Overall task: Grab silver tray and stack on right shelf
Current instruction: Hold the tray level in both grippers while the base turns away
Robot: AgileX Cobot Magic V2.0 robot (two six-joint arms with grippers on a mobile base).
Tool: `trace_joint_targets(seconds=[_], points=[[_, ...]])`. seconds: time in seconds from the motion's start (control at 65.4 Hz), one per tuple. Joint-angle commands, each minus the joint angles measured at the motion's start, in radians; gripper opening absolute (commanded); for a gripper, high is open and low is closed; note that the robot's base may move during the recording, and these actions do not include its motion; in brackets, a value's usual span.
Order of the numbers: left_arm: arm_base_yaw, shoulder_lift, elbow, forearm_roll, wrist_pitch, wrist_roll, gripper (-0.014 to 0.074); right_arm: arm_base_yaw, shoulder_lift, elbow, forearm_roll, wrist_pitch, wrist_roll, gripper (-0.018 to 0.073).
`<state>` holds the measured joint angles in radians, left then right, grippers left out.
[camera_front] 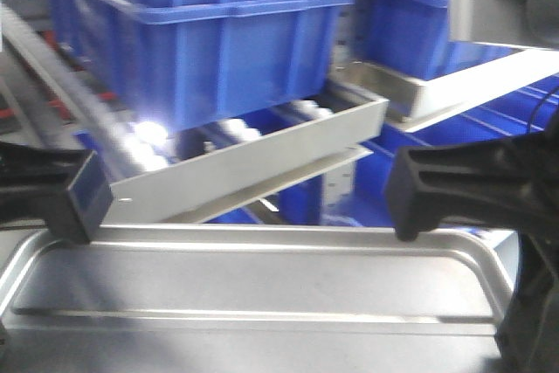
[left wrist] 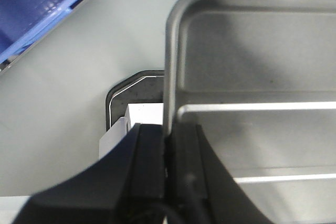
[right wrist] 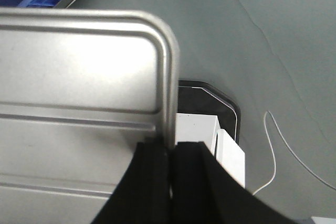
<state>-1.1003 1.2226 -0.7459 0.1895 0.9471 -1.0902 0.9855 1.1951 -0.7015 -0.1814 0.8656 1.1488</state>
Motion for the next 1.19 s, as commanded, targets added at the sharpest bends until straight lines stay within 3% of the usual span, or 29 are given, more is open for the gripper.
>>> trace_joint_targets(seconds=[0.0, 1.178], points=[[-0.004, -0.025, -0.015, 0.04, 0.072, 0.01, -0.01, -0.006, -0.025, -0.02, -0.054, 0.07, -0.009, 0.0049], [-0.004, -0.025, -0.015, 0.04, 0.074, 0.01, -0.01, -0.006, -0.025, -0.02, -0.054, 0.07, -0.009, 0.0049]])
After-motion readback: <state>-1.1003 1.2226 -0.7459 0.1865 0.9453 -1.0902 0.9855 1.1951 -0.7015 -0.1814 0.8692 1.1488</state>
